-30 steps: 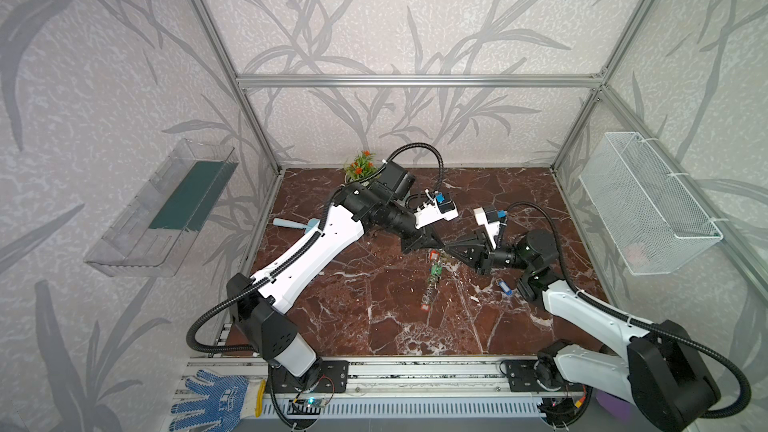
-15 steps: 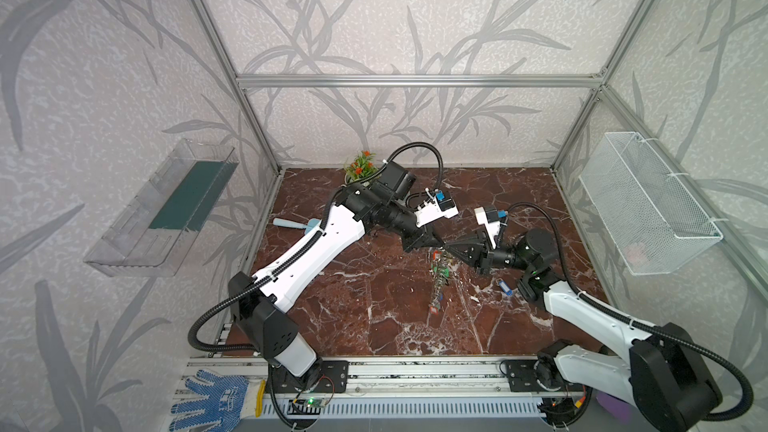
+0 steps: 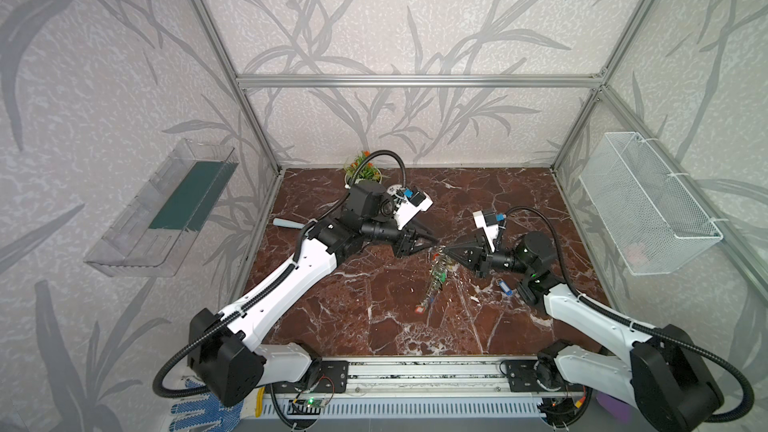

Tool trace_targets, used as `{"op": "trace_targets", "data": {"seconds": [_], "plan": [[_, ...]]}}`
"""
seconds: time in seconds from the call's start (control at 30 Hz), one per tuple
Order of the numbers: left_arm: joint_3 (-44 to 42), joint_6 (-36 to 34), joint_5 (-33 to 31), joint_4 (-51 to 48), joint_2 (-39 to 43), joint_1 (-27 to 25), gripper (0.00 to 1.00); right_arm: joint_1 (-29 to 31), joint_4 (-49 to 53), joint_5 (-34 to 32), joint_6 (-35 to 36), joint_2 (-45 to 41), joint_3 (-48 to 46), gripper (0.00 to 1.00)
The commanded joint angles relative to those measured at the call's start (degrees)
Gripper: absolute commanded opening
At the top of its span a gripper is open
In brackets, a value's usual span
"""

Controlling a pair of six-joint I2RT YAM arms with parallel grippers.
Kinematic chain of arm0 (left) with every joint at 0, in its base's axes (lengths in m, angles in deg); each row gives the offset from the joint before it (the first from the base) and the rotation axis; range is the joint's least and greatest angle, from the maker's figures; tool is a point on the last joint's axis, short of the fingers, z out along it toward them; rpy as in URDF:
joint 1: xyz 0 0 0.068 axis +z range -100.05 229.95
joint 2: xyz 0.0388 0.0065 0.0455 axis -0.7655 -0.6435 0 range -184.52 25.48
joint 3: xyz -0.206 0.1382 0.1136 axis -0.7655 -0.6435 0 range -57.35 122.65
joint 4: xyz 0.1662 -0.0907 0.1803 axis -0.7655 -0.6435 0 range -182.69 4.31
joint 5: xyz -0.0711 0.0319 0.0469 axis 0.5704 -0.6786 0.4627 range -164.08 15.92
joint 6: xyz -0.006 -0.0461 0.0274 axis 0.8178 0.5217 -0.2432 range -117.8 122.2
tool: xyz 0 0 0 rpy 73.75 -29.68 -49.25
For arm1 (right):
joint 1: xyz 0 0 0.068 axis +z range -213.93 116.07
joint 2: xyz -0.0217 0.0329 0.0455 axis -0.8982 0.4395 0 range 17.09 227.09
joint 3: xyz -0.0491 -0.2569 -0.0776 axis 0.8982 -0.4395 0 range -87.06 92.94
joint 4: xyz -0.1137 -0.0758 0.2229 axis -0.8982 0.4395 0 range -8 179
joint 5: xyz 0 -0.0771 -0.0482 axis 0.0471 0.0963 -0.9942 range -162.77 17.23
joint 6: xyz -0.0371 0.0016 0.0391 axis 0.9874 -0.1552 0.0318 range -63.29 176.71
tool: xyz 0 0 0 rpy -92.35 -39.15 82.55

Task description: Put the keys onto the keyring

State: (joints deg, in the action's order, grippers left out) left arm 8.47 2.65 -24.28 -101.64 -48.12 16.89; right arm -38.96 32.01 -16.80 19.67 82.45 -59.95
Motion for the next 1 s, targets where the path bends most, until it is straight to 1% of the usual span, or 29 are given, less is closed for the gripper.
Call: {"op": "trace_targets", "data": {"seconds": [0.0, 0.1, 0.17, 0.23, 0.3, 0.37, 0.43, 0.5, 0.63, 0.8, 0.9, 0.97], "plan": [[-6.24, 11.44, 0.12, 16.64, 3.07, 0.87, 0.42, 0.23, -5.82, -0.27, -1.32, -0.94, -0.04, 0.0], [-13.53, 18.96, -1.54, 28.91, 4.54, 0.85, 0.46, 0.21, -6.33, -0.32, -1.6, -1.03, -0.13, 0.0], [-17.52, 22.43, -1.39, 36.07, 4.71, 0.82, 0.47, 0.16, -6.98, -0.18, -1.95, -0.94, -0.13, 0.0], [-19.53, 24.19, -0.02, 39.68, 3.96, 0.76, 0.46, 0.16, -7.6, 0.01, -2.46, -0.72, -0.13, 0.0], [-19.94, 25.18, 2.4, 40.59, 2.69, 0.48, 0.43, 0.17, -8.01, 0.16, -2.84, -0.5, -0.06, 0.0], [-20.29, 25.68, 7.05, 43.45, 1.53, -0.02, 0.41, 0.16, -8.08, 0.11, -2.86, -0.47, -0.05, 0.0], [-20.77, 26.39, 8.59, 44.85, 0.92, -0.87, 0.41, 0.12, -8.1, 0.14, -2.87, -0.41, -0.04, 0.0], [-21.4, 25.19, 8.38, 44.43, 0.92, -1.76, 0.39, 0.17, -8.27, 0.16, -2.95, -0.33, 0.01, 0.0], [-22.95, 25.74, 8.3, 47.21, 1.46, -2.22, 0.37, 0.07, -8.26, 0.18, -2.97, -0.12, 0.04, 0.0], [-23.51, 25.83, 6.77, 46.15, 1.97, -2.19, 0.36, 0.03, -9.11, 0.25, -3.57, 0.44, 0.11, 0.0], [-23.74, 26.52, 6.84, 46.52, 2.02, -2.24, 0.32, -0.01, -9.61, 0.26, -3.9, 0.8, 0.09, 0.0], [-23.81, 26.75, 6.73, 46.27, 2.03, -2.23, 0.31, -0.01, -9.82, 0.28, -4.01, 0.9, 0.13, 0.0]]}}
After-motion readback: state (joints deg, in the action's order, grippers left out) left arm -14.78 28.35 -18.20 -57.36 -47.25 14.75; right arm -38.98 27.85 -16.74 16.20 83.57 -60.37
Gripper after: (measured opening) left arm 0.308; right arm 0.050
